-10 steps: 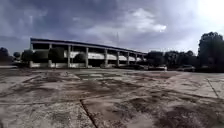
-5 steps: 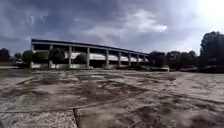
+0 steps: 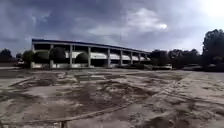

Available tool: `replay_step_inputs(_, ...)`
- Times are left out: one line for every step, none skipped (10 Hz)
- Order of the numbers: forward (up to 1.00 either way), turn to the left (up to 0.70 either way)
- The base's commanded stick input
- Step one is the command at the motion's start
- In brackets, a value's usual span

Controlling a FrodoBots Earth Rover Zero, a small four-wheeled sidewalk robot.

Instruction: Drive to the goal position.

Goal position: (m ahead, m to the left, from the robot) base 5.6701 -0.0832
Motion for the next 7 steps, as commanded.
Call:
replay_step_inputs(0.70, 0.00)
replay_step_inputs(0.70, 0.00)
replay_step_inputs(0.70, 0.00)
replay_step_inputs(0.70, 0.00)
replay_step_inputs(0.70, 0.00)
replay_step_inputs(0.70, 0.00)
replay_step_inputs(0.70, 0.00)
